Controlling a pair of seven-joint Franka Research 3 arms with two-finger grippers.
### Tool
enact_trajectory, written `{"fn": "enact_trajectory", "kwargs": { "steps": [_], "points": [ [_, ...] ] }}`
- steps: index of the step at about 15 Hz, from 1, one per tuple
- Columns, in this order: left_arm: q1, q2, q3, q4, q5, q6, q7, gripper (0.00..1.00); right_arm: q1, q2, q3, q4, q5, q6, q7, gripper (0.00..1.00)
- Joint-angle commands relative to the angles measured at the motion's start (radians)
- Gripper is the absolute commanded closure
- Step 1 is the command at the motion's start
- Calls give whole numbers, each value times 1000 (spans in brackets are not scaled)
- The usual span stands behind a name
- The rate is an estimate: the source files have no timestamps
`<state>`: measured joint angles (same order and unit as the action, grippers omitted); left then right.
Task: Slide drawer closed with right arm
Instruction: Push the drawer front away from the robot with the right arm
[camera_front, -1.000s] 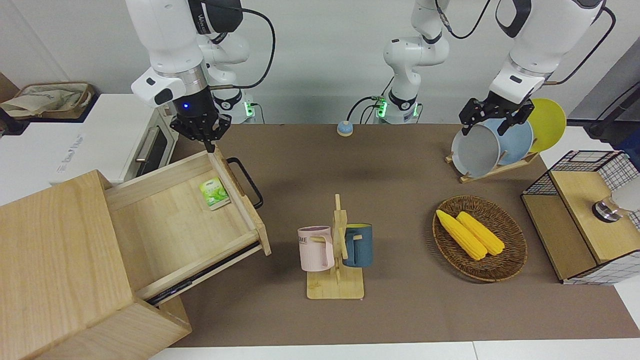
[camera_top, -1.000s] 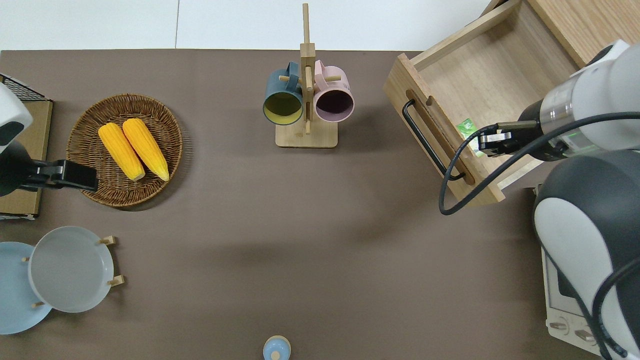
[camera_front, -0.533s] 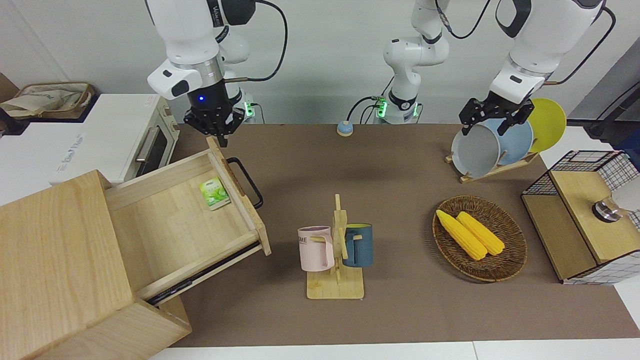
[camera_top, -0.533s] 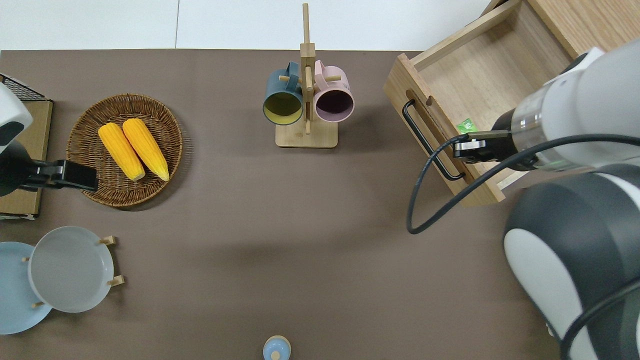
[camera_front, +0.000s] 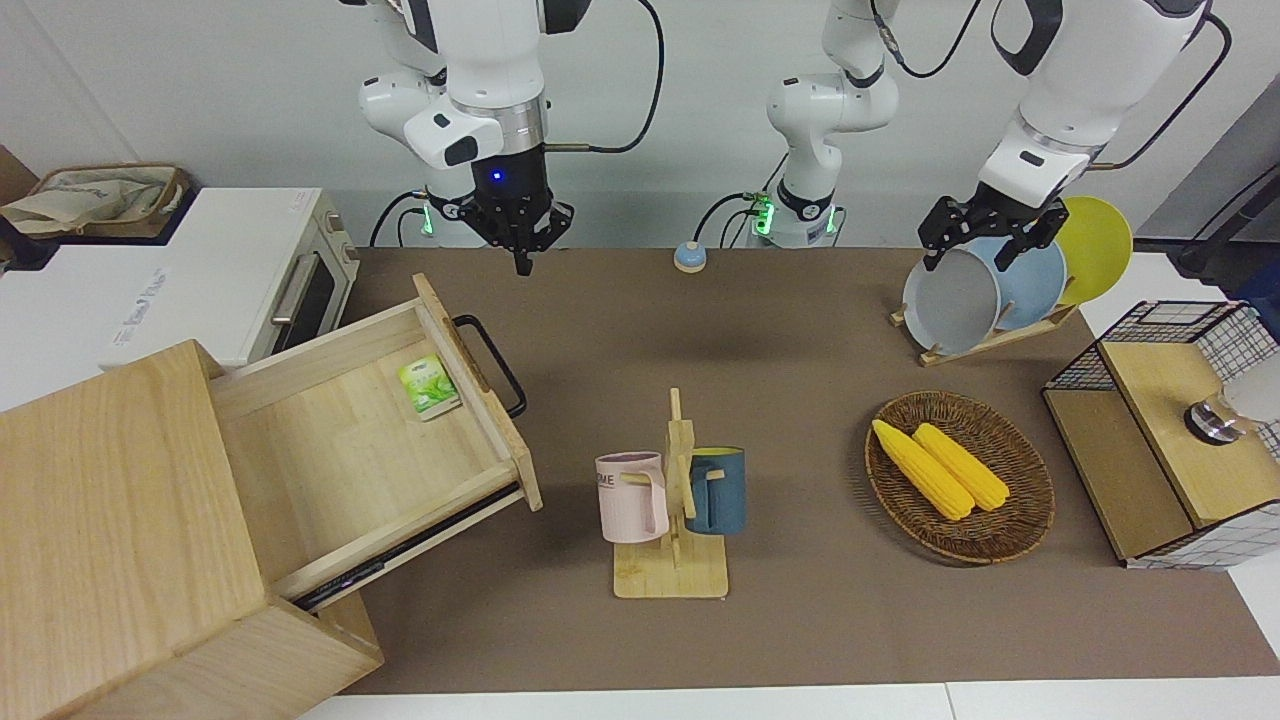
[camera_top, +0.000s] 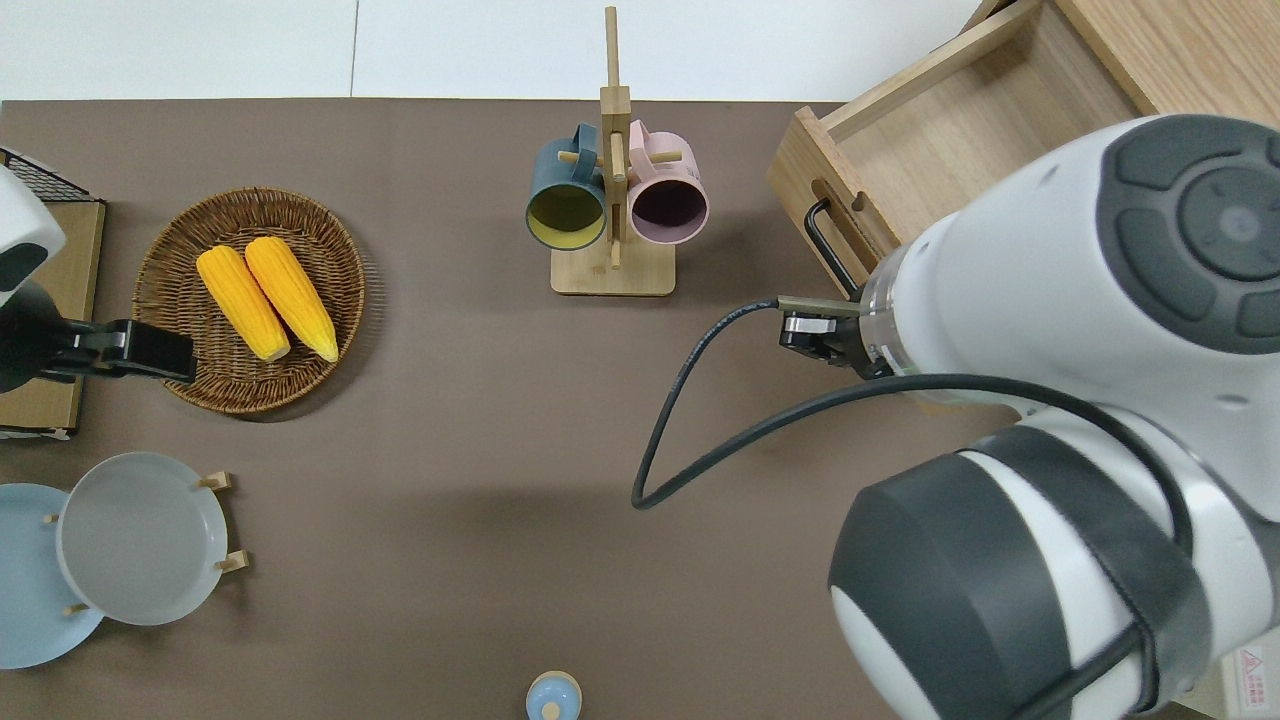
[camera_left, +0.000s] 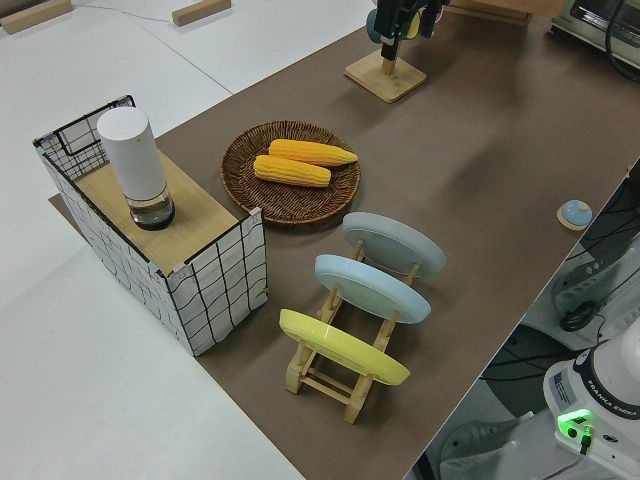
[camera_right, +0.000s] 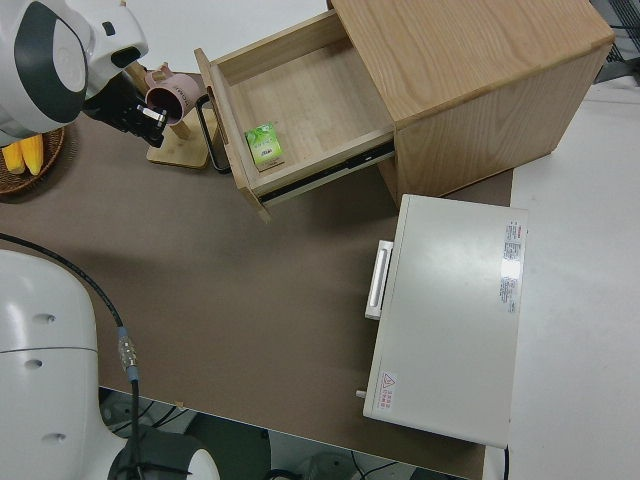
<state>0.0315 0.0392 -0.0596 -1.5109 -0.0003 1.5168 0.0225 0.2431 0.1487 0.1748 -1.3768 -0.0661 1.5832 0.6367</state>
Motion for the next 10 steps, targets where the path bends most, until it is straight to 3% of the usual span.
{"fn": "enact_trajectory", "kwargs": {
  "steps": [1, 6, 10],
  "points": [
    [4, 11, -6, 24, 17, -20, 10, 7, 7, 8, -1, -45, -15, 20, 174, 1000],
    [4, 11, -6, 26, 17, -20, 10, 7, 19, 44, -1, -137, -49, 118, 387, 1000],
    [4, 11, -6, 26, 17, -20, 10, 7, 16, 94, -3, -140, -46, 155, 608, 1000]
  ]
}}
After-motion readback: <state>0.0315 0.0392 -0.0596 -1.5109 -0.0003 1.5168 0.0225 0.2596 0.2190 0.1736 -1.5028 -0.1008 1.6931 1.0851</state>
